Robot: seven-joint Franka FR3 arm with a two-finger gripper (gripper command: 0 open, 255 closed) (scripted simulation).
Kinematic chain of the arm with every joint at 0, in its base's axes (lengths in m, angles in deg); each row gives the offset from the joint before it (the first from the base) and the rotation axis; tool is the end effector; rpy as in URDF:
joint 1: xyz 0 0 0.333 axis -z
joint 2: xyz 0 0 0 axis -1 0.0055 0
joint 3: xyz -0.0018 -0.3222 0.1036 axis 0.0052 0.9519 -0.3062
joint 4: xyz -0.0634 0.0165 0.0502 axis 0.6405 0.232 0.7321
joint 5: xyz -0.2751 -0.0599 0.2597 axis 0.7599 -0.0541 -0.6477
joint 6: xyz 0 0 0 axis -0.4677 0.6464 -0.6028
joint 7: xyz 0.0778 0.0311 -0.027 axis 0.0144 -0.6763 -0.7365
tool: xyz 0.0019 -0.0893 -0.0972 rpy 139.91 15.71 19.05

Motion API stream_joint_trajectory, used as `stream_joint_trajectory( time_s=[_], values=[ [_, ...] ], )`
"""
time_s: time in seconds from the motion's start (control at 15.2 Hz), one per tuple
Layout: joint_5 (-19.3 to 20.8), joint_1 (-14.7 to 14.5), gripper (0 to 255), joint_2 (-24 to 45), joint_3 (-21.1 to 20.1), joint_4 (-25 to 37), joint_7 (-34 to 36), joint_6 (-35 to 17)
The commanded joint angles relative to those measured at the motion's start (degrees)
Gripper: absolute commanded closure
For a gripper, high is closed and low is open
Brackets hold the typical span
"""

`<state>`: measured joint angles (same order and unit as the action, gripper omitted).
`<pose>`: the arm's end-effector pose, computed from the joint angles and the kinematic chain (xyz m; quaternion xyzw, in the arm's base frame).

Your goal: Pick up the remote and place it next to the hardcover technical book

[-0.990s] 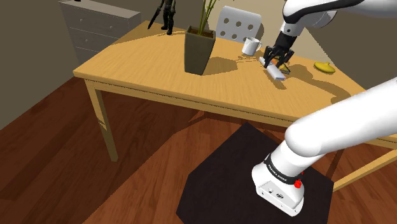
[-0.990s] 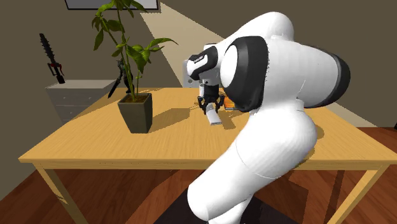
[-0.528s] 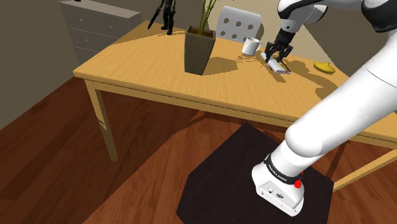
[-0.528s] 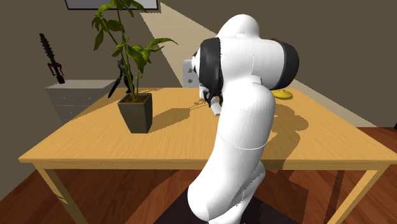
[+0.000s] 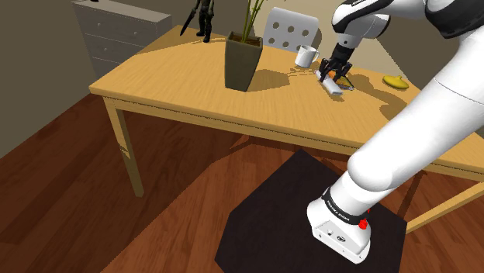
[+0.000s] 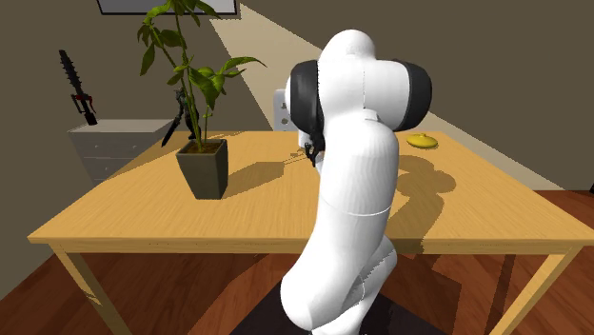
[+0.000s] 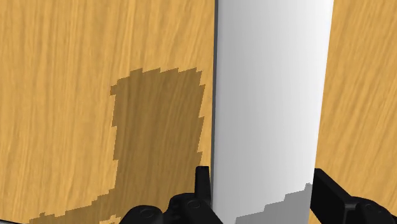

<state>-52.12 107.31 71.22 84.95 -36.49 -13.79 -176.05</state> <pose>0.3264 -0.4278 0.4450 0.9362 -0.3514 0.0007 0.0099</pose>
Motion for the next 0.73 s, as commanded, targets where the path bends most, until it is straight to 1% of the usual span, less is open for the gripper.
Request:
stream_joint_trajectory(
  time_s=[0.0, 0.4, 0.66],
  values=[
    [-0.4, 0.1, 255, 0.7, 0.1, -1.0, -0.3, -1.6],
    [-1.8, 0.2, 255, 2.8, 0.2, -3.6, -1.3, -6.0],
    [-1.8, 0.2, 255, 2.8, 0.2, -3.6, -1.3, -6.0]
  ],
)
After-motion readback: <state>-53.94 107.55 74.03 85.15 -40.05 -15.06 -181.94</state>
